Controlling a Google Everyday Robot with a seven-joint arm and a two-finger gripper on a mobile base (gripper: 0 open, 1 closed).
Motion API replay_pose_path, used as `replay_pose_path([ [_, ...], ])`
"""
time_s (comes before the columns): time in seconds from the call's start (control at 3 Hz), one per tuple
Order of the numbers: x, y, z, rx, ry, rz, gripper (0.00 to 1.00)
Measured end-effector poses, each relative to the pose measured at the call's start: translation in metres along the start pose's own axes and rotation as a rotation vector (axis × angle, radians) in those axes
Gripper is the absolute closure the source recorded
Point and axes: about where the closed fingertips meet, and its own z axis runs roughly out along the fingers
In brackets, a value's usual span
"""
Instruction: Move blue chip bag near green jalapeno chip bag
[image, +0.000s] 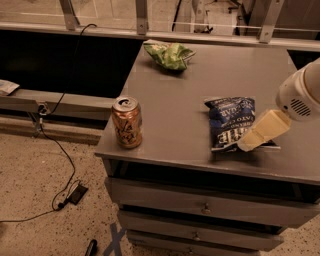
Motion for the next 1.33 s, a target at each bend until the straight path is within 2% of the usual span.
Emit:
replay_pose_path([
  [0.33,0.007,0.012,0.038,-0.056,0.005,0.038,0.2],
  [0.67,0.01,0.018,0.06,-0.08,0.024,0.055,0.44],
  [1.0,0.004,0.014,0.061,-0.086,0.014,0.063,0.66],
  [1.33,-0.016,-0.002,0.037,-0.067,-0.063,0.061,0.9],
])
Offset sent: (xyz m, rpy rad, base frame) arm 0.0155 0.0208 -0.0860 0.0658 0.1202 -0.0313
